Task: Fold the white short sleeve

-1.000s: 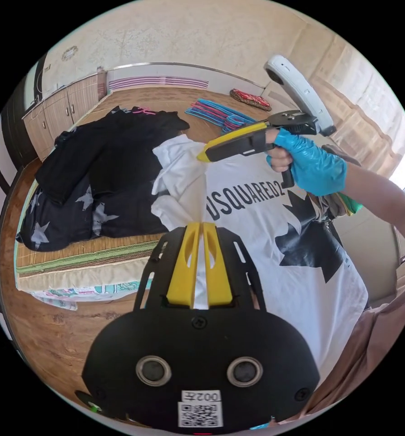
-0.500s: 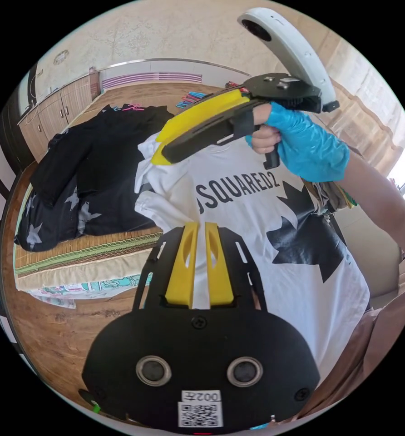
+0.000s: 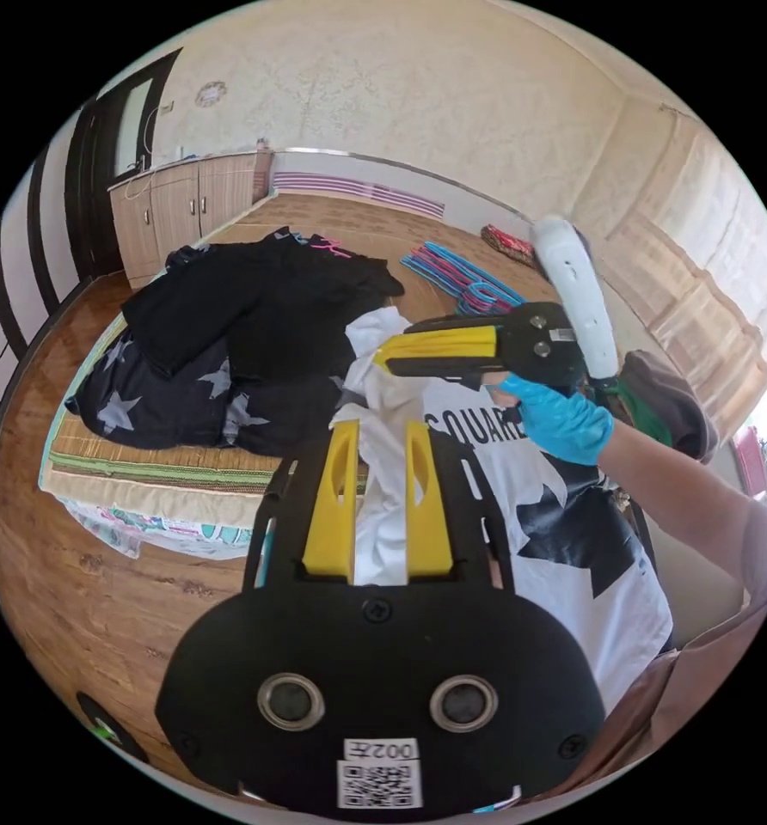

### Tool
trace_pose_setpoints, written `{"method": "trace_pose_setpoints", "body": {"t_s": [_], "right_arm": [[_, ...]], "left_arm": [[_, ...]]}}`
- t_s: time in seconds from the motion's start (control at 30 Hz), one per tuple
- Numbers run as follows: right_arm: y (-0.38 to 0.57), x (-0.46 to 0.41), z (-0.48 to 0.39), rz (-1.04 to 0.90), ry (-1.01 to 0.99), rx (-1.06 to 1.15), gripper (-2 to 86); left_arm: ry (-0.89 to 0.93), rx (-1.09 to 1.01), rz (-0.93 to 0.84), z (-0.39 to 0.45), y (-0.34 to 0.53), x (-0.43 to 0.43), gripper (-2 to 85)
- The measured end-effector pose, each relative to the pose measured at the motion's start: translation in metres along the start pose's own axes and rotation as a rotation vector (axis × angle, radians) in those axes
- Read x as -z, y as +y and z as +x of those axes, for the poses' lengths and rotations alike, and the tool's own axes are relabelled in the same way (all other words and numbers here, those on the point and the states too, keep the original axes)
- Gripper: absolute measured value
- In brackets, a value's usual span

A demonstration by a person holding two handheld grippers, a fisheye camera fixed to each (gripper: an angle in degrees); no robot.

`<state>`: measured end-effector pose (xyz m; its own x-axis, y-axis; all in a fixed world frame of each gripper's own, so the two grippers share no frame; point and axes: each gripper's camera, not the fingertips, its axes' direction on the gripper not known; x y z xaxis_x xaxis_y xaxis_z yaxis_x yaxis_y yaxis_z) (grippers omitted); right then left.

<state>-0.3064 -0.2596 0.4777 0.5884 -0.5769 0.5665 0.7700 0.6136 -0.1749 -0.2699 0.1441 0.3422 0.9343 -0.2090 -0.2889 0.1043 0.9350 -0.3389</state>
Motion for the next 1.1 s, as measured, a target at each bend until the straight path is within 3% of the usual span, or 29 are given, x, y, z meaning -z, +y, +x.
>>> {"method": "trace_pose_setpoints", "body": {"t_s": [0.23, 0.4, 0.53, 0.8, 1.1], "right_arm": [[0.042, 0.021, 0.027, 0.092, -0.073, -0.128, -0.7], [0.064, 0.029, 0.045, 0.142, -0.099, -0.213, -0.7], [0.066, 0.041, 0.060, 0.214, -0.069, -0.269, -0.7], [-0.001, 0.041, 0.069, 0.351, -0.150, -0.261, -0.7], [-0.107, -0.038, 0.028, 0.242, -0.174, -0.112, -0.8]], "left_arm": [[0.015, 0.089, -0.091, -0.016, -0.008, -0.041, 5.8], [0.086, 0.110, -0.090, -0.016, -0.005, -0.049, 0.8], [-0.032, 0.089, 0.006, -0.010, 0.000, -0.019, -1.4], [-0.242, 0.083, 0.122, -0.025, 0.016, 0.035, -1.6], [-0.282, 0.139, 0.048, -0.060, 0.033, 0.027, -1.6]]}}
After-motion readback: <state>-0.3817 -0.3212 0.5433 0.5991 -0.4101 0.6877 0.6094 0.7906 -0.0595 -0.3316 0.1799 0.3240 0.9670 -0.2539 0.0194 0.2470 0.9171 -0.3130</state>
